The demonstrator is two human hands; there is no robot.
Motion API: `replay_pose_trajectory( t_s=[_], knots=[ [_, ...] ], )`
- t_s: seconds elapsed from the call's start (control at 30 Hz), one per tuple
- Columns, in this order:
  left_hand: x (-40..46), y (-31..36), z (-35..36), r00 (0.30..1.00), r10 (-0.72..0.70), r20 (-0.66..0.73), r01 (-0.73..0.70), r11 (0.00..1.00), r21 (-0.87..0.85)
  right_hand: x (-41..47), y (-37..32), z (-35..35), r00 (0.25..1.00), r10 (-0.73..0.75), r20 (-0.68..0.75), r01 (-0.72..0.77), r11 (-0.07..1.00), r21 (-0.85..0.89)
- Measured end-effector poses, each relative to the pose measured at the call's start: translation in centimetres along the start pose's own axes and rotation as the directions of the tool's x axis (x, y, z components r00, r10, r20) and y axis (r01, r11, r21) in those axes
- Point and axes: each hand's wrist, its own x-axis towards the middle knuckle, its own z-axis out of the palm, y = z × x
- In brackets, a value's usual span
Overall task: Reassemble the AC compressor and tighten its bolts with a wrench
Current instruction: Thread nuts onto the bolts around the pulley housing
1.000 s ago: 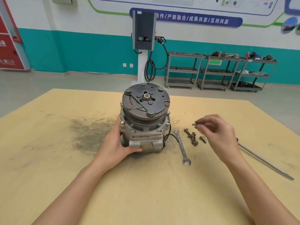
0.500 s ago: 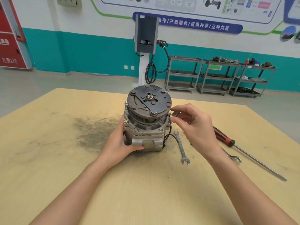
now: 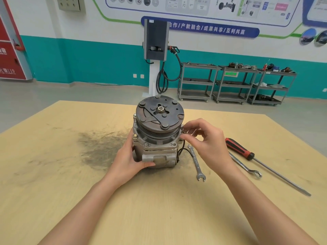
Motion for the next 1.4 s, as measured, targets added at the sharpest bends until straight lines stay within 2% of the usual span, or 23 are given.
replay_pose_trajectory(
  t_s=[0.17, 0.4, 0.53, 0.67, 0.73, 1.0, 1.2, 1.4],
  knots=[
    [0.1, -0.2, 0.0, 1.000, -0.007, 0.000, 0.007, 1.000, -0.001, -0.4, 0.7, 0.7, 0.980, 0.199, 0.027, -0.199, 0.944, 0.262],
    [0.1, -0.2, 0.0, 1.000, 0.008, 0.000, -0.008, 1.000, 0.008, -1.2, 1.3, 1.8, 0.967, 0.254, 0.016, -0.236, 0.870, 0.433],
    [0.1, -0.1, -0.1, 1.000, 0.012, 0.004, -0.012, 1.000, 0.014, -1.2, 1.4, 2.6, 0.962, 0.269, -0.041, -0.226, 0.874, 0.430],
    [0.1, -0.2, -0.1, 1.000, -0.001, 0.007, 0.001, 1.000, 0.009, -1.2, 1.3, 2.3, 0.983, 0.164, -0.087, -0.140, 0.961, 0.239],
    [0.1, -0.1, -0.2, 1.000, -0.008, 0.013, 0.008, 1.000, 0.007, -1.2, 1.2, 2.0, 0.985, 0.151, -0.080, -0.133, 0.971, 0.201],
    [-0.2, 0.7, -0.4, 1.000, -0.003, 0.012, 0.004, 1.000, -0.018, -1.2, 1.2, 1.9, 0.974, 0.223, -0.045, -0.202, 0.940, 0.276],
    [-0.2, 1.0, -0.4, 1.000, -0.005, 0.014, 0.006, 1.000, -0.022, -1.1, 1.4, 2.6, 0.968, 0.227, -0.104, -0.190, 0.942, 0.277],
    [-0.2, 1.0, -0.5, 1.000, -0.012, 0.011, 0.012, 1.000, -0.015, -1.6, 1.5, 2.8, 0.977, 0.197, -0.083, -0.158, 0.926, 0.342]
  ],
)
